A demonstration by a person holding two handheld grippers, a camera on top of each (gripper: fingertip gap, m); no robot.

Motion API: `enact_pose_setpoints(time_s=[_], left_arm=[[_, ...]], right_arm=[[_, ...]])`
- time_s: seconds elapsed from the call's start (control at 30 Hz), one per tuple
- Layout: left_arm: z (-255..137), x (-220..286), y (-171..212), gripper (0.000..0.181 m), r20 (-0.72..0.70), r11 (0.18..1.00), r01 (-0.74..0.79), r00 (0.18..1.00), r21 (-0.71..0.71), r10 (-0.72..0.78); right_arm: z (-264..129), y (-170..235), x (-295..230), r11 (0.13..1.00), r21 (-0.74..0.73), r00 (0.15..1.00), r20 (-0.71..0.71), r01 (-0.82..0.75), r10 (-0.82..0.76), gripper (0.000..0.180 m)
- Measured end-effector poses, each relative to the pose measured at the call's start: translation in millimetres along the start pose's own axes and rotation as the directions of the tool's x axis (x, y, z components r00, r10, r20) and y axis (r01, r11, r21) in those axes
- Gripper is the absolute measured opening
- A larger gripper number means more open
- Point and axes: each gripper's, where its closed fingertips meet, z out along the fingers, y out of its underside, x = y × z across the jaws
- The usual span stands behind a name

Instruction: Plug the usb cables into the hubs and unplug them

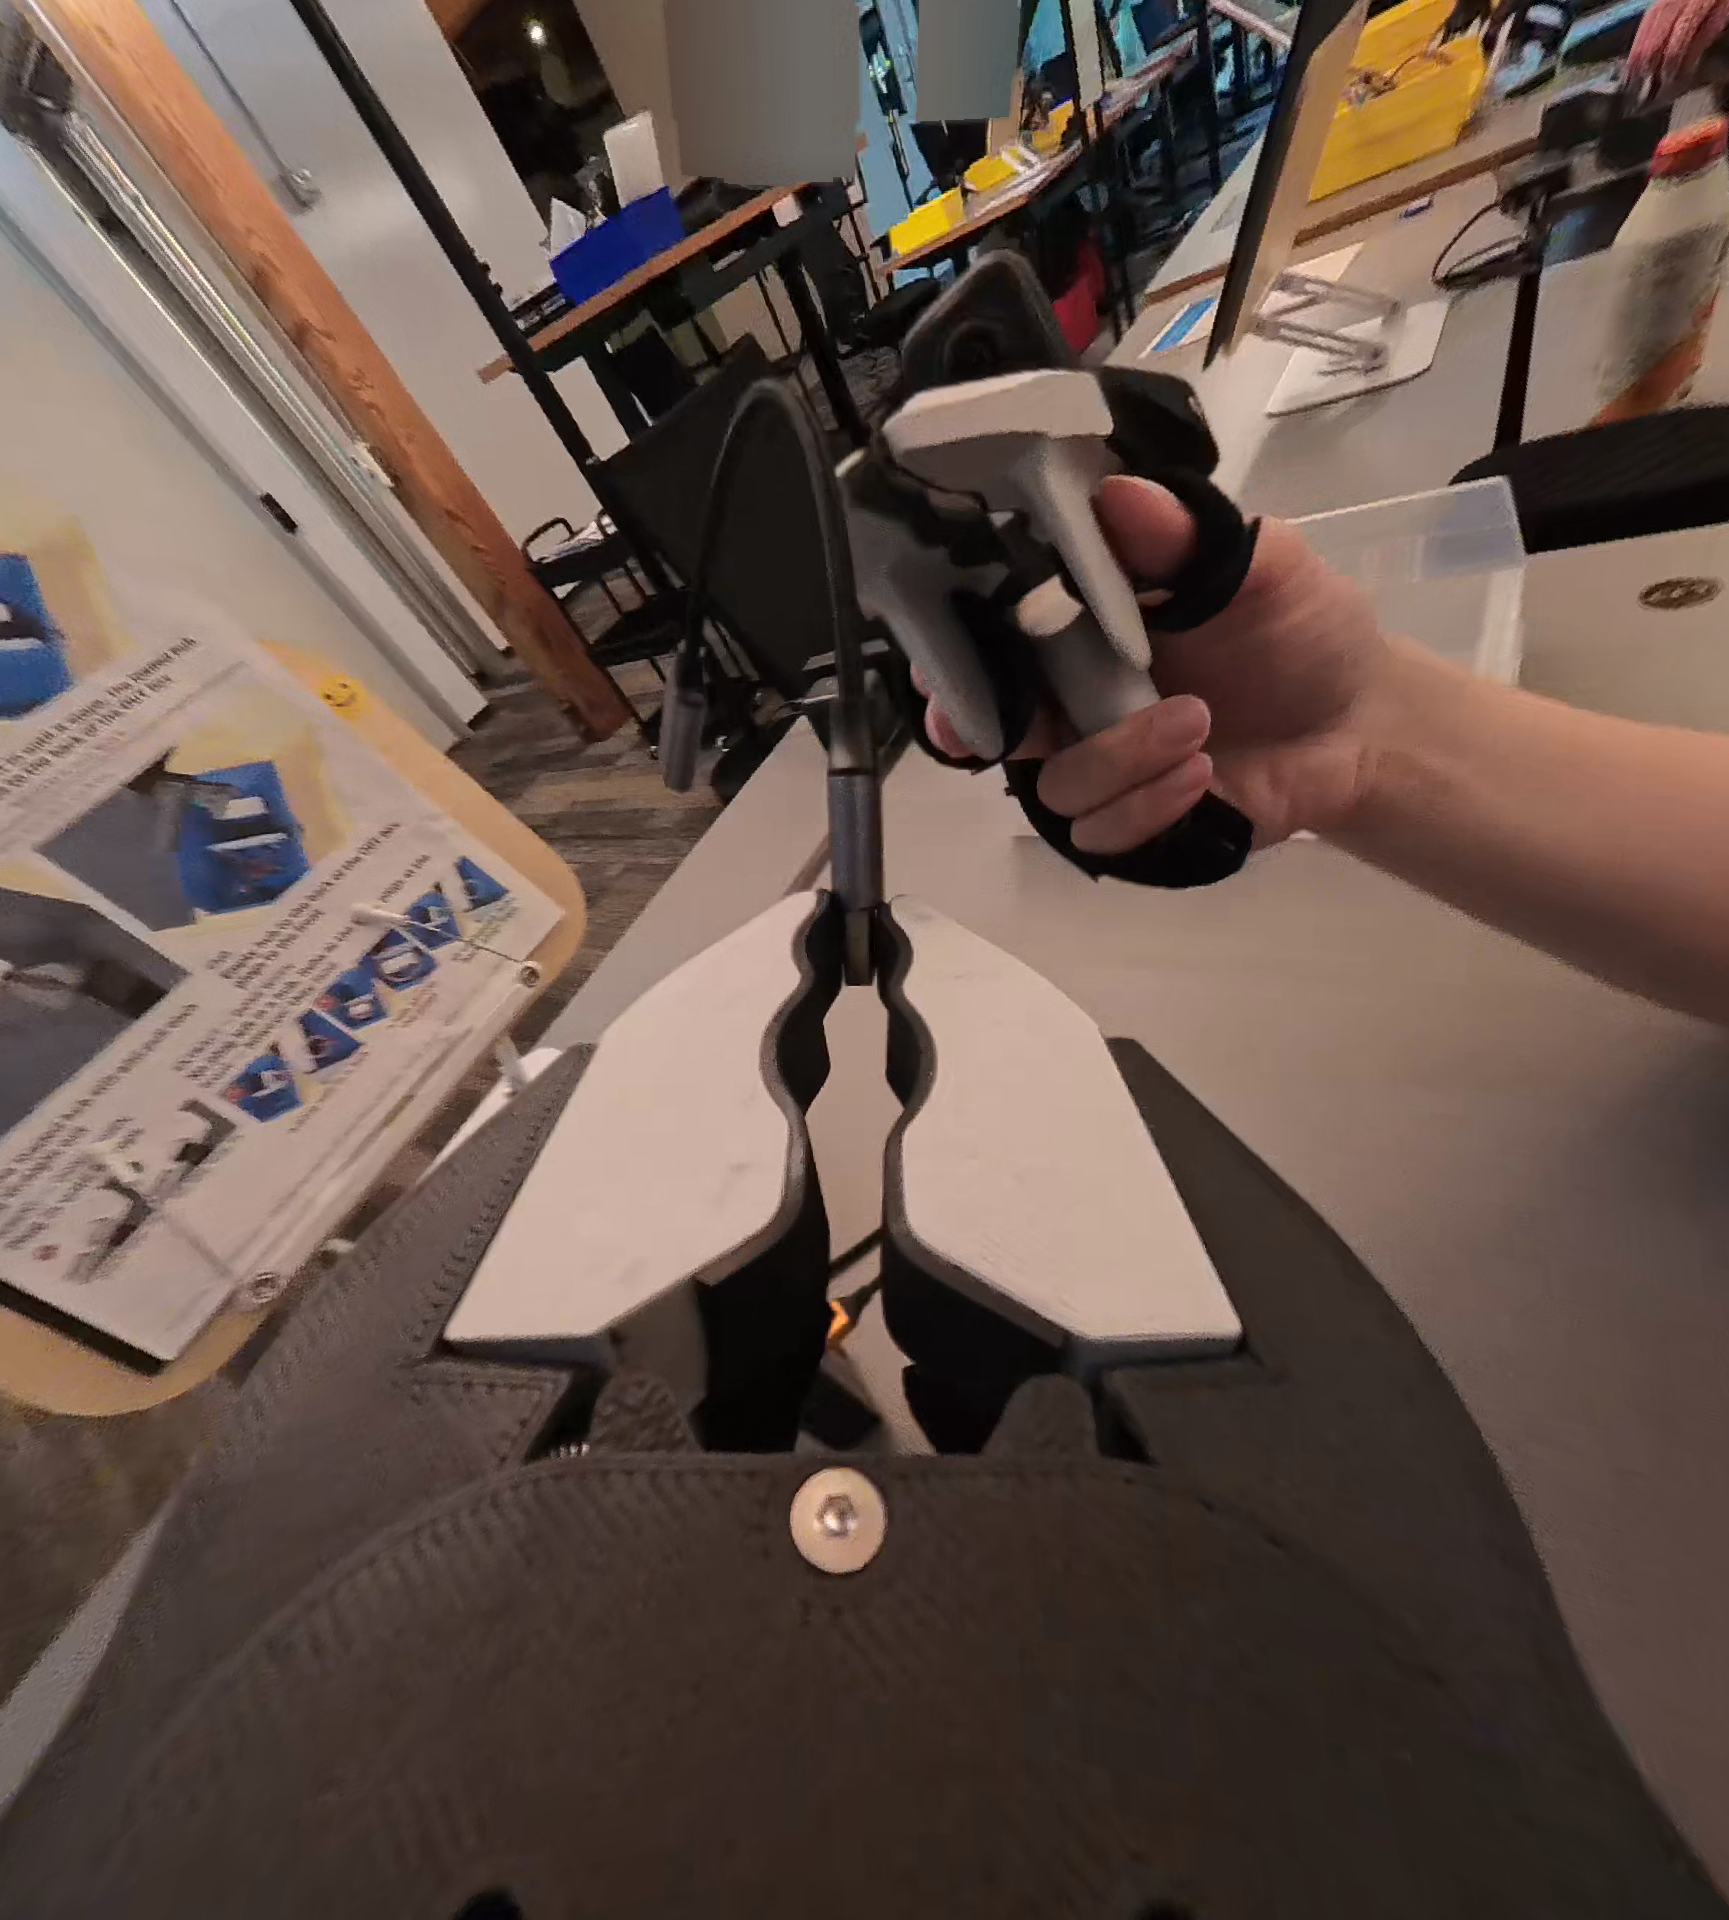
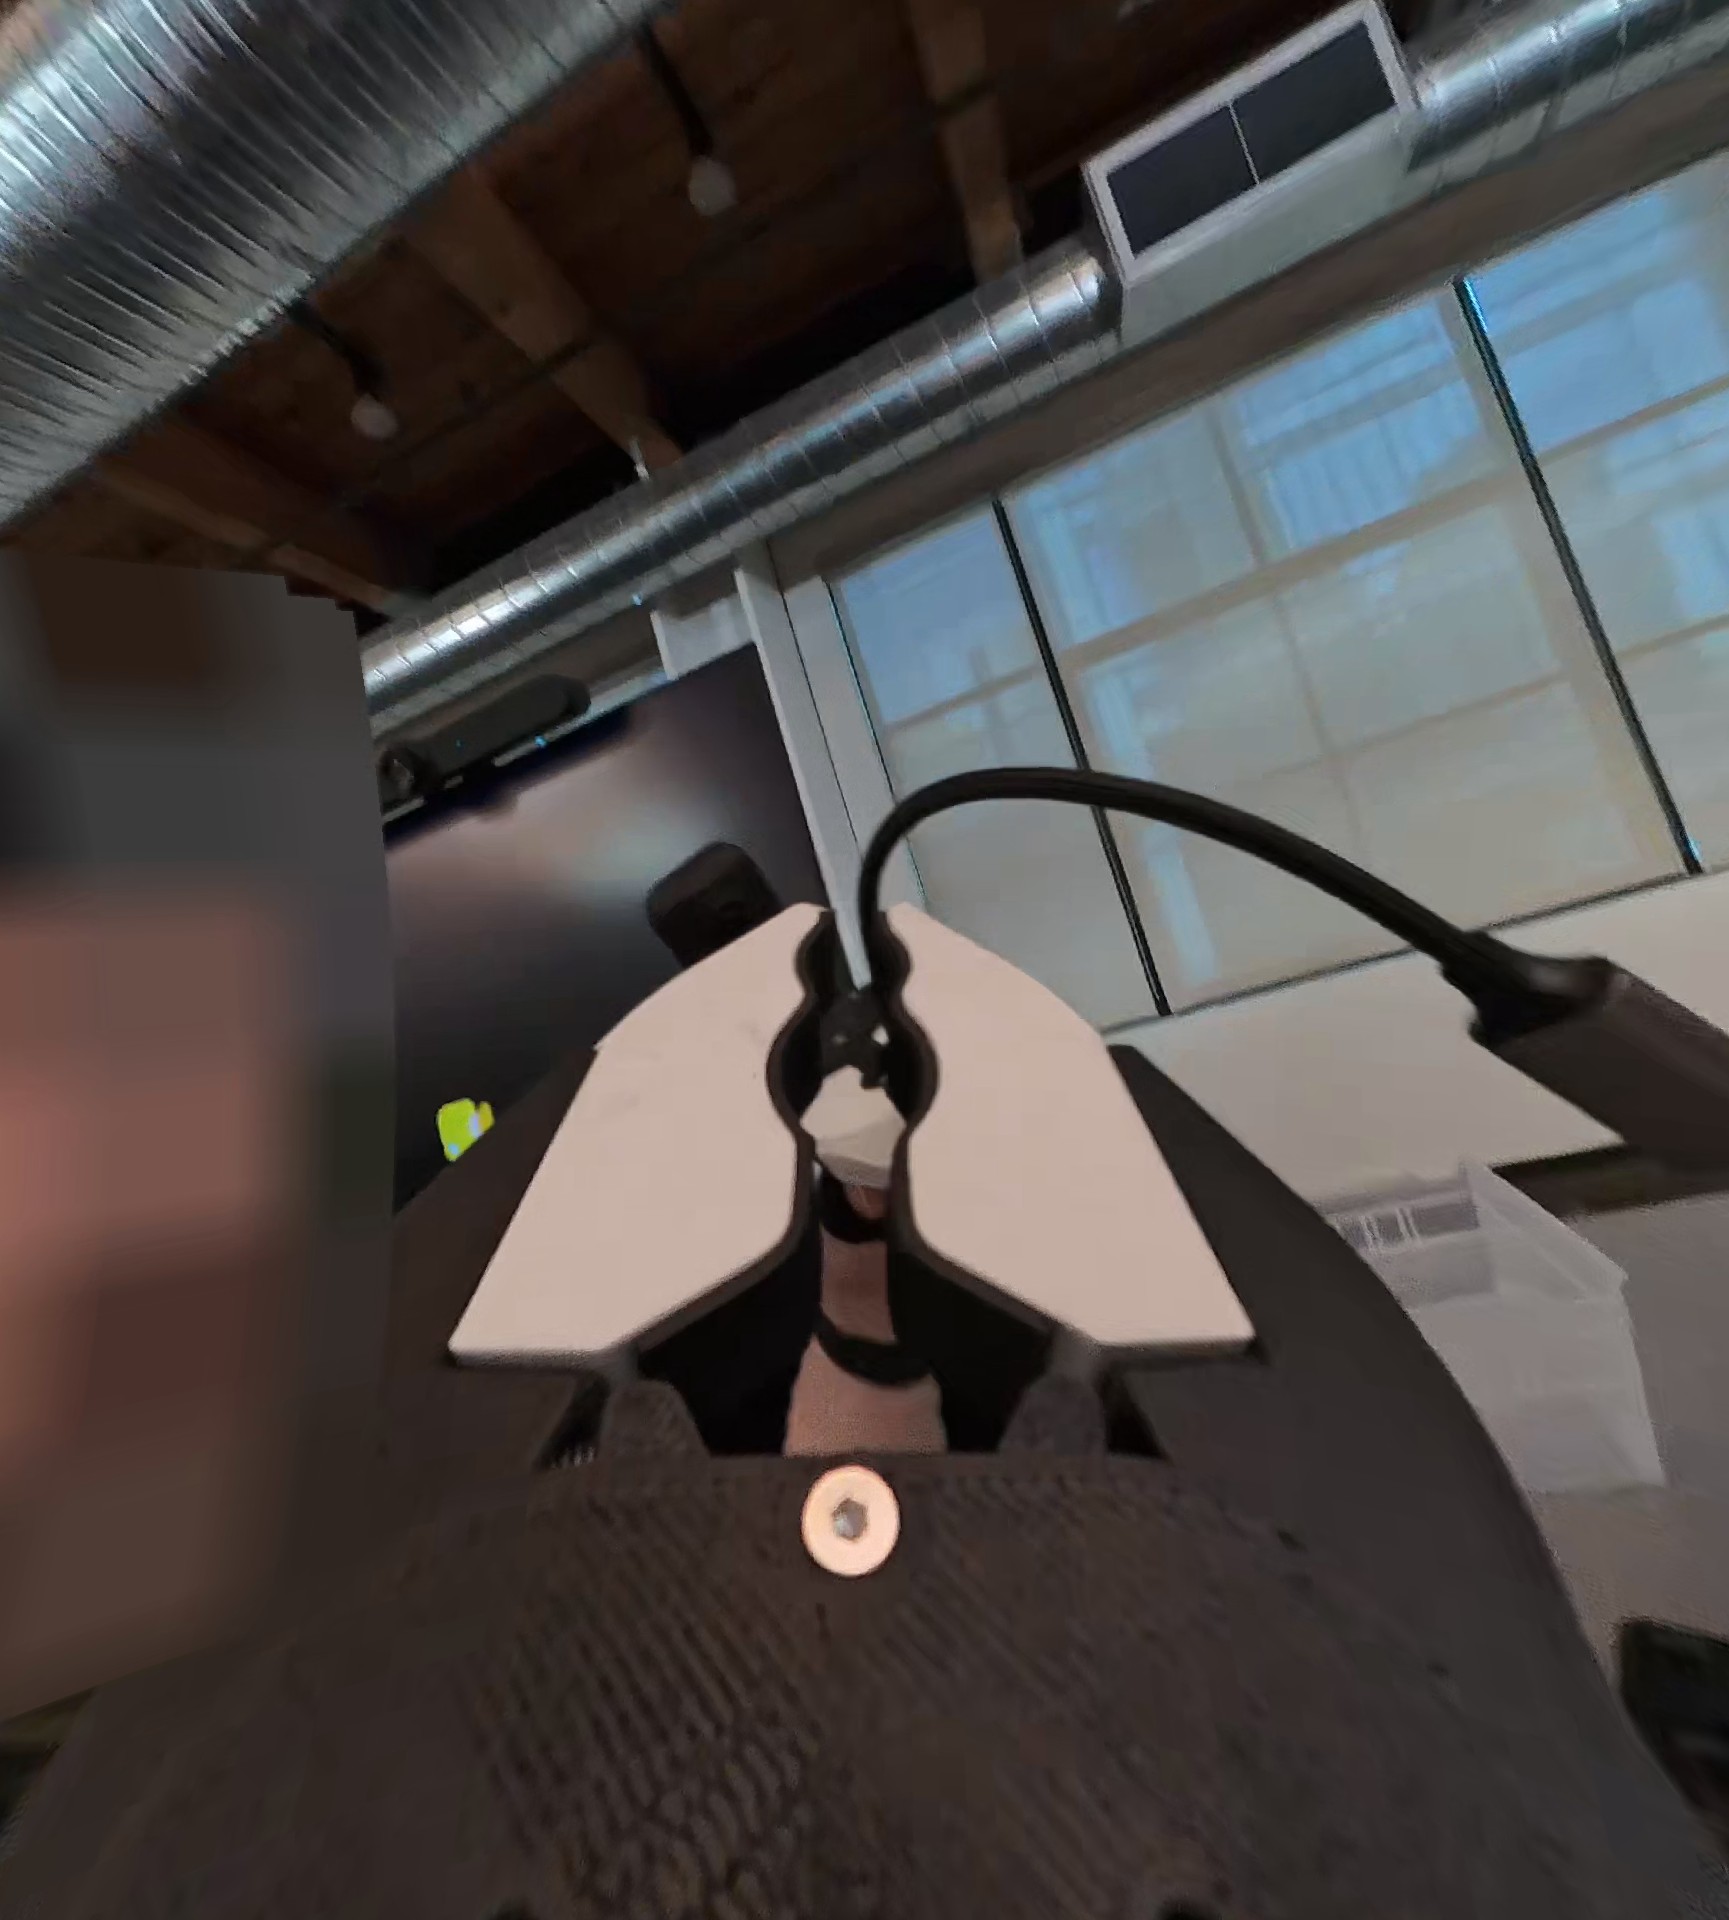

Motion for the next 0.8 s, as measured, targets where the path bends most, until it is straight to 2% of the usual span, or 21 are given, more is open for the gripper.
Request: enact_pose_setpoints(time_s=[0.2, 0.33, 0.4, 0.47, 0.6, 0.67, 0.8], left_arm=[[-2.7, -12.9, 9.5, 0.004, 0.117, 0.984, -0.154, 0.979, -0.09, 0.164], [2.6, -22.6, 25.5, 0.004, 0.193, 0.928, -0.289, 0.922, -0.234, 0.336], [6.8, -22.0, 32.3, 0.004, 0.195, 0.892, -0.344, 0.892, -0.294, 0.408], [10.5, -20.1, 35.7, 0.004, 0.194, 0.872, -0.369, 0.876, -0.321, 0.442], [15.6, -12.0, 41.0, 0.004, 0.136, 0.892, -0.334, 0.912, -0.304, 0.387], [17.8, -9.3, 44.1, 0.004, 0.117, 0.891, -0.334, 0.916, -0.308, 0.384], [23.3, -10.1, 47.2, 0.004, 0.15, 0.85, -0.408, 0.867, -0.331, 0.475]], right_arm=[[8.1, 28.4, 23.0, 0.981, -0.19, 0.985, -0.161, 0.036, -0.067, 0.034], [8.0, 42.1, 40.7, 0.956, -0.289, 0.936, -0.319, 0.051, -0.146, 0.031], [5.7, 44.4, 47.5, 0.957, -0.29, 0.918, -0.376, 0.015, -0.128, 0.025], [3.6, 46.3, 47.9, 0.96, -0.275, 0.926, -0.371, -0.043, -0.065, 0.004], [-7.5, 53.6, 47.9, 0.931, -0.33, 0.939, -0.343, -0.158, 0.038, 0.004], [-11.9, 57.1, 47.8, 0.914, -0.366, 0.94, -0.339, -0.172, 0.041, 0.004], [-18.3, 59.3, 49.4, 0.891, -0.41, 0.942, -0.332, -0.195, 0.053, 0.004]])
